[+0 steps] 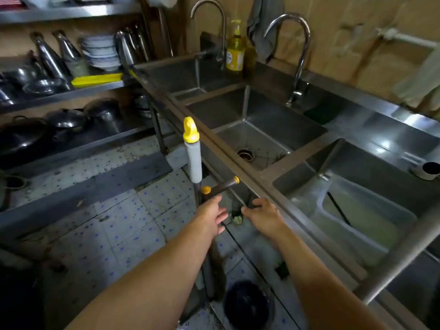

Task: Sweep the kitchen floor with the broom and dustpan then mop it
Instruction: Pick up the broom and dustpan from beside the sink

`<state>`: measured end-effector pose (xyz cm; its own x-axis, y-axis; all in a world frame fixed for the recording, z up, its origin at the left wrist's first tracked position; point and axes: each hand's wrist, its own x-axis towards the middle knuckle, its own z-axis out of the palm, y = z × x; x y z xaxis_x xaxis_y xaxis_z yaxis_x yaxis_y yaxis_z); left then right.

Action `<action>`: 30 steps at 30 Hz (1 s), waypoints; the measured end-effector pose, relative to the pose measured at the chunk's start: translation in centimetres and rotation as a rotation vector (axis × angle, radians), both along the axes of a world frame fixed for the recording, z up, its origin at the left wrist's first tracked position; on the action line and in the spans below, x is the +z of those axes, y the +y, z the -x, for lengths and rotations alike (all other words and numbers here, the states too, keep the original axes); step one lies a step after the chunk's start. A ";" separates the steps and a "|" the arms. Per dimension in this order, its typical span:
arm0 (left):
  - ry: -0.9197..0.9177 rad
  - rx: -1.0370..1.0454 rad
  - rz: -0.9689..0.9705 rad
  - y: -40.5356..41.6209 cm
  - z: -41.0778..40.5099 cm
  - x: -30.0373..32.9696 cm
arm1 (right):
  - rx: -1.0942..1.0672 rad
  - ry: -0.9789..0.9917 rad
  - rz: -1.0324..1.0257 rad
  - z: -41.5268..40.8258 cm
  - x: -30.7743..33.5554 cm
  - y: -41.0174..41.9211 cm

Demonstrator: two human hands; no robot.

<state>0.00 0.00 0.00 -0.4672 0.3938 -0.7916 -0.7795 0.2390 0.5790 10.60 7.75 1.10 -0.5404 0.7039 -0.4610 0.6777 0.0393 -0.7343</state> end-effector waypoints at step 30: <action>-0.175 0.532 -0.333 1.9 1.5 -4.5 | -0.039 0.023 -0.023 2.2 -3.0 0.1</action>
